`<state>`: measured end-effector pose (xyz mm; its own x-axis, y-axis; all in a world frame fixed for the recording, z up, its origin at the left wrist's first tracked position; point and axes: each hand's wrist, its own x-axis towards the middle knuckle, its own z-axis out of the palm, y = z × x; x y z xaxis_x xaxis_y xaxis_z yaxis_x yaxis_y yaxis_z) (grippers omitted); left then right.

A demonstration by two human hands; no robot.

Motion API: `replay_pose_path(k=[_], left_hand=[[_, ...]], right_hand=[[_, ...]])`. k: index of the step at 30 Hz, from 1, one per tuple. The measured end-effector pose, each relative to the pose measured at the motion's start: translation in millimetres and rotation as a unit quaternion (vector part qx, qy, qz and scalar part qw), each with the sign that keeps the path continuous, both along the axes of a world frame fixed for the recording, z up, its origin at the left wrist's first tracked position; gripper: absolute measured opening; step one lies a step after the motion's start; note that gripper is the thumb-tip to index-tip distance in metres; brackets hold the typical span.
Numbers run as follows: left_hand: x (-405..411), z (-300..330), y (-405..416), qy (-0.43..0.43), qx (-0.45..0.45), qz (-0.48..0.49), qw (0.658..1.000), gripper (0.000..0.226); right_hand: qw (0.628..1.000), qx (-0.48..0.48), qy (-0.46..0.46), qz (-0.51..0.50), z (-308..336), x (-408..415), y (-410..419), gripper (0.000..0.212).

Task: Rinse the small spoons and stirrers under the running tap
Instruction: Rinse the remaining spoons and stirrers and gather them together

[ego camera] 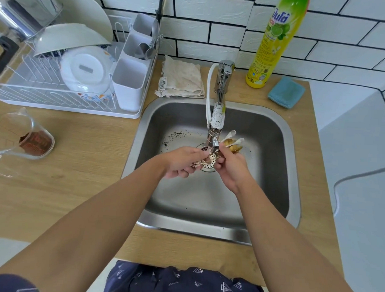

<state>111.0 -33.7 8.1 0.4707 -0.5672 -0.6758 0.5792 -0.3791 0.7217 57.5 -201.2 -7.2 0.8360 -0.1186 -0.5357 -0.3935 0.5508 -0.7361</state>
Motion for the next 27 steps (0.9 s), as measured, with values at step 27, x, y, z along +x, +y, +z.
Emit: replay_pose_path(k=[27], left_hand=[[-16.4, -2.2, 0.2, -0.295, 0.109, 0.055, 0.948, 0.012]], right_hand=[[0.997, 0.037, 0.05, -0.044, -1.7, 0.7, -6.9, 0.022]])
